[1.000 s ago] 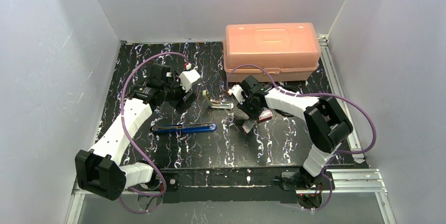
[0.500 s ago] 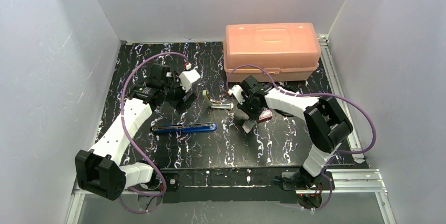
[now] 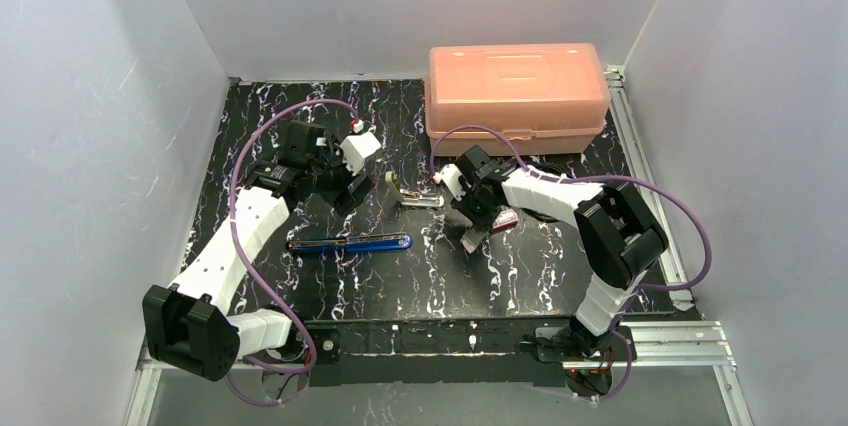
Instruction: Load the staples into the stapler
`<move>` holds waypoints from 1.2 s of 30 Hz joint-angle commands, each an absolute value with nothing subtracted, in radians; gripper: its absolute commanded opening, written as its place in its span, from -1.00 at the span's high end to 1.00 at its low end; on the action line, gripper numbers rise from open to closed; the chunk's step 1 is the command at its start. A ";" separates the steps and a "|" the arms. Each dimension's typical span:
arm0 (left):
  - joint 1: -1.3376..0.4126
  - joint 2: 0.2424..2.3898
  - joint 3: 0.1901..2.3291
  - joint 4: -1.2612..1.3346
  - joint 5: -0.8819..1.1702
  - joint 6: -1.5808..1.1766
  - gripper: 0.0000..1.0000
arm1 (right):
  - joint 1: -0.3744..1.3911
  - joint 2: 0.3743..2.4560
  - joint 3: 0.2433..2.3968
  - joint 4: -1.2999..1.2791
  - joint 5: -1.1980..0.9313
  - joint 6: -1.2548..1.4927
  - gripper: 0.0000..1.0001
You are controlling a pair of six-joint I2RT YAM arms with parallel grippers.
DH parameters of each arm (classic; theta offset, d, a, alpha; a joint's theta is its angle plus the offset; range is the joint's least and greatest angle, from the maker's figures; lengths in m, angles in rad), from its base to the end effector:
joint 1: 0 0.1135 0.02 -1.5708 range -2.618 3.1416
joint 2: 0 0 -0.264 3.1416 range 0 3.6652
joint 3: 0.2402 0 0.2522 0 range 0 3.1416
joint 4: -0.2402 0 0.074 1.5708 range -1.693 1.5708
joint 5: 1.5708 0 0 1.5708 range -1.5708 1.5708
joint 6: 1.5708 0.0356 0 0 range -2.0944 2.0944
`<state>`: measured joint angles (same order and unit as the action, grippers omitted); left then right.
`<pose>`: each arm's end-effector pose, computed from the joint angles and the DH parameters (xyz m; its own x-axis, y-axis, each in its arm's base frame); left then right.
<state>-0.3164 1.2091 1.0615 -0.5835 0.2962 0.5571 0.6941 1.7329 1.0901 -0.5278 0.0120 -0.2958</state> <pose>0.2421 -0.0902 0.3116 -0.2721 0.6212 -0.7349 0.7634 0.6043 0.2282 0.2596 0.2155 0.1743 -0.4917 -0.7885 -0.3695 -0.8148 0.5663 -0.1241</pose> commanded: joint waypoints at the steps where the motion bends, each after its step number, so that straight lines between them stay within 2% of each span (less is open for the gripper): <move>1: -0.313 1.195 1.055 -0.592 0.311 0.560 -0.57 | 0.692 1.752 1.082 -0.529 0.008 -0.308 0.46; 18: -0.313 1.187 1.046 -0.591 0.309 0.560 -0.57 | 0.691 1.762 1.066 -0.525 0.008 -0.307 0.48; 28: -0.313 1.193 1.054 -0.588 0.302 0.563 -0.58 | 0.691 1.753 1.072 -0.535 -0.049 -0.304 0.69; 36: -0.314 1.196 1.060 -0.591 0.303 0.566 -0.57 | 0.691 1.754 1.071 -0.549 -0.067 -0.298 0.49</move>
<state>-0.3164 1.2091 1.0538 -0.5823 0.2958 0.5579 0.6880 1.7420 1.0882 -0.5240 -0.0193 -0.3061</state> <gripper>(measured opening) 0.785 0.246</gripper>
